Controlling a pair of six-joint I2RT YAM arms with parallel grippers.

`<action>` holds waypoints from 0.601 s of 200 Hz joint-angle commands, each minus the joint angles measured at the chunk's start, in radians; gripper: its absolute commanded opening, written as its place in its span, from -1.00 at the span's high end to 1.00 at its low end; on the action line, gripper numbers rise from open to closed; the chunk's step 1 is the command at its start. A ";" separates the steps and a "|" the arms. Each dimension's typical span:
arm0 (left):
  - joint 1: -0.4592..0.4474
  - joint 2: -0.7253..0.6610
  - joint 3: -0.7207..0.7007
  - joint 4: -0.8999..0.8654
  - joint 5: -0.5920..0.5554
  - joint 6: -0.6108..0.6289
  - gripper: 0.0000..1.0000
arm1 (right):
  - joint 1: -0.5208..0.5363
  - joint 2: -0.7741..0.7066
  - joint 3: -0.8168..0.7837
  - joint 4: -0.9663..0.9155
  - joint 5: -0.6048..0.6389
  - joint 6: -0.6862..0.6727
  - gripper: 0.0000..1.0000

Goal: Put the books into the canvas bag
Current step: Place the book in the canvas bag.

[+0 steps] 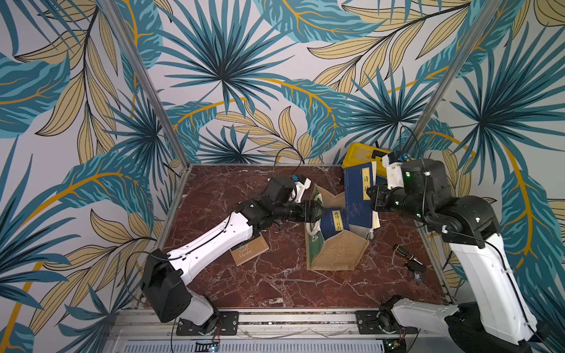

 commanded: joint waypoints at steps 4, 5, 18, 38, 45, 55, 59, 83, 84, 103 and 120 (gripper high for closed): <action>-0.039 0.073 0.131 -0.175 -0.176 0.057 -0.46 | -0.032 0.025 -0.046 -0.036 -0.061 -0.044 1.00; -0.041 0.075 0.135 -0.182 -0.185 0.058 -0.46 | -0.032 0.026 -0.047 -0.036 -0.065 -0.045 1.00; -0.058 0.101 0.159 -0.236 -0.257 0.070 -0.46 | -0.046 0.029 -0.066 -0.037 -0.108 -0.050 1.00; -0.067 0.120 0.159 -0.255 -0.299 0.064 -0.38 | -0.064 0.044 -0.079 -0.069 -0.185 -0.062 1.00; -0.067 0.122 0.157 -0.257 -0.309 0.059 -0.32 | -0.071 0.052 -0.081 -0.087 -0.211 -0.066 1.00; -0.067 0.124 0.154 -0.261 -0.327 0.051 -0.20 | -0.080 0.064 -0.084 -0.110 -0.241 -0.066 1.00; -0.067 0.124 0.154 -0.262 -0.333 0.050 -0.16 | -0.084 0.069 -0.086 -0.118 -0.258 -0.067 1.00; -0.067 0.127 0.156 -0.270 -0.360 0.046 0.12 | -0.109 0.086 -0.120 -0.128 -0.350 -0.050 1.00; -0.068 0.127 0.155 -0.270 -0.360 0.045 0.14 | -0.110 0.086 -0.123 -0.126 -0.354 -0.048 1.00; -0.067 0.126 0.154 -0.270 -0.372 0.036 0.43 | -0.130 0.085 -0.177 -0.074 -0.419 -0.017 1.00; -0.067 0.122 0.150 -0.270 -0.373 0.023 0.66 | -0.143 0.087 -0.242 0.004 -0.483 0.028 1.00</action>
